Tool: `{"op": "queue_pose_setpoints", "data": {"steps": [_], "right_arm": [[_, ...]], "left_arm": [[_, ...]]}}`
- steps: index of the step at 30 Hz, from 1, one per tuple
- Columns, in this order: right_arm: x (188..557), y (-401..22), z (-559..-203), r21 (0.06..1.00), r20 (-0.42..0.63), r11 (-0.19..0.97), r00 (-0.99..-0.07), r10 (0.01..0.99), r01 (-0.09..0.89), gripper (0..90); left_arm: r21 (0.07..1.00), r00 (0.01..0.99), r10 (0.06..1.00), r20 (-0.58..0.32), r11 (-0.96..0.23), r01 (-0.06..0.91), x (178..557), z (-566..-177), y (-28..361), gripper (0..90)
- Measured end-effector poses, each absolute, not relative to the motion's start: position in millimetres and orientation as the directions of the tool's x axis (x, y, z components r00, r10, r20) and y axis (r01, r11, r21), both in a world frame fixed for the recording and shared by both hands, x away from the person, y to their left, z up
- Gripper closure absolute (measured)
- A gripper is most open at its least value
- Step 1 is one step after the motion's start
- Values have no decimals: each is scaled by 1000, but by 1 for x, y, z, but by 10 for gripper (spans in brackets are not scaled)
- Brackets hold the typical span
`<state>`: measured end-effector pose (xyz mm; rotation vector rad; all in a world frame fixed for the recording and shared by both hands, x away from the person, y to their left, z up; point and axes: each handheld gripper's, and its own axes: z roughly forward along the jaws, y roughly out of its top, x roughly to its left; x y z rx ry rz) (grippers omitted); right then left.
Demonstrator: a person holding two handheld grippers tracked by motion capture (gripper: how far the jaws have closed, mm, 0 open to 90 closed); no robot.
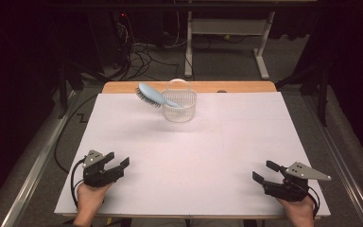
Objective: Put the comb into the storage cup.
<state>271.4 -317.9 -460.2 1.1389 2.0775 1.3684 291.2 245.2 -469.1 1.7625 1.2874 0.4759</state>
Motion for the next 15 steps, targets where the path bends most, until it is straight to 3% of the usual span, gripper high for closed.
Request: {"op": "queue_pose_setpoints", "data": {"steps": [15], "right_arm": [[271,-317,-460,893,96,191,-587,804,407,273]], "left_arm": [[814,391,903,-177,-89,574,287,-473,244,329]]}}
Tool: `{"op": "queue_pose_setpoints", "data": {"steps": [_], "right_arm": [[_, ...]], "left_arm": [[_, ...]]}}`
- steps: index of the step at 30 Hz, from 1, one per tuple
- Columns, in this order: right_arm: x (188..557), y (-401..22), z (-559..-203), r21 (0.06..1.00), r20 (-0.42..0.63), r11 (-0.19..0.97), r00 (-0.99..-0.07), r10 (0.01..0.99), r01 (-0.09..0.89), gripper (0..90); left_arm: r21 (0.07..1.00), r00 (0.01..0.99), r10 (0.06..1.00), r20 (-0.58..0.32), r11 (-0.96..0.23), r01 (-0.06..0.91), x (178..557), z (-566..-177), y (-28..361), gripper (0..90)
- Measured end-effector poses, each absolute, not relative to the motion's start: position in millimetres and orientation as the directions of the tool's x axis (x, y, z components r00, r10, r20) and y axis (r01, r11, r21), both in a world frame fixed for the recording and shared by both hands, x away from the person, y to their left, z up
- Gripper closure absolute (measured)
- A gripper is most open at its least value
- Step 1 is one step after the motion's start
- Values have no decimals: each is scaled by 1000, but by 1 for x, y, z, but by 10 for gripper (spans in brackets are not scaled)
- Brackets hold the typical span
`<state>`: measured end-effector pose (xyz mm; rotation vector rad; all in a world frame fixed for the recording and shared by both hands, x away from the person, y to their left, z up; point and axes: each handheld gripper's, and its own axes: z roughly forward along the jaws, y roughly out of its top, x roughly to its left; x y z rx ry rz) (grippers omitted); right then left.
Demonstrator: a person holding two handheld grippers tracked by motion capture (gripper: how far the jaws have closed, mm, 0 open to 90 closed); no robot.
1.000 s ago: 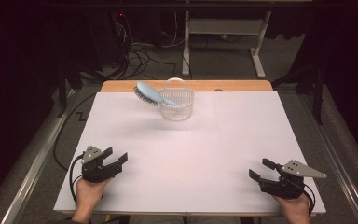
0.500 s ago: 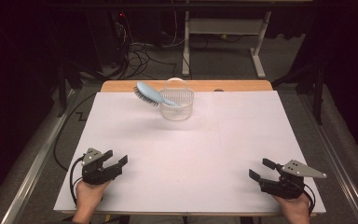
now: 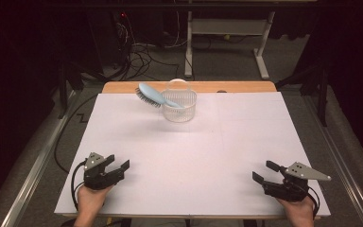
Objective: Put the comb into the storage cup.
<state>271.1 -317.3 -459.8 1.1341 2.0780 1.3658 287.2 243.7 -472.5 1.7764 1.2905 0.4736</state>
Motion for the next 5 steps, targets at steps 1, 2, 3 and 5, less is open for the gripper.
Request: {"op": "queue_pose_setpoints", "data": {"steps": [1,2,3,5], "right_arm": [[271,-317,-460,893,96,191,-588,803,407,274],[271,-317,-460,893,97,191,-588,803,408,273],[271,-317,-460,892,100,190,-588,803,410,273],[272,-317,-460,892,97,192,-589,802,409,273]], "left_arm": [[815,392,903,-178,-88,573,287,-472,244,328],[815,392,903,-179,-87,572,287,-472,244,329],[816,393,902,-179,-87,571,287,-472,244,329],[817,392,902,-179,-86,571,287,-472,244,329]]}}
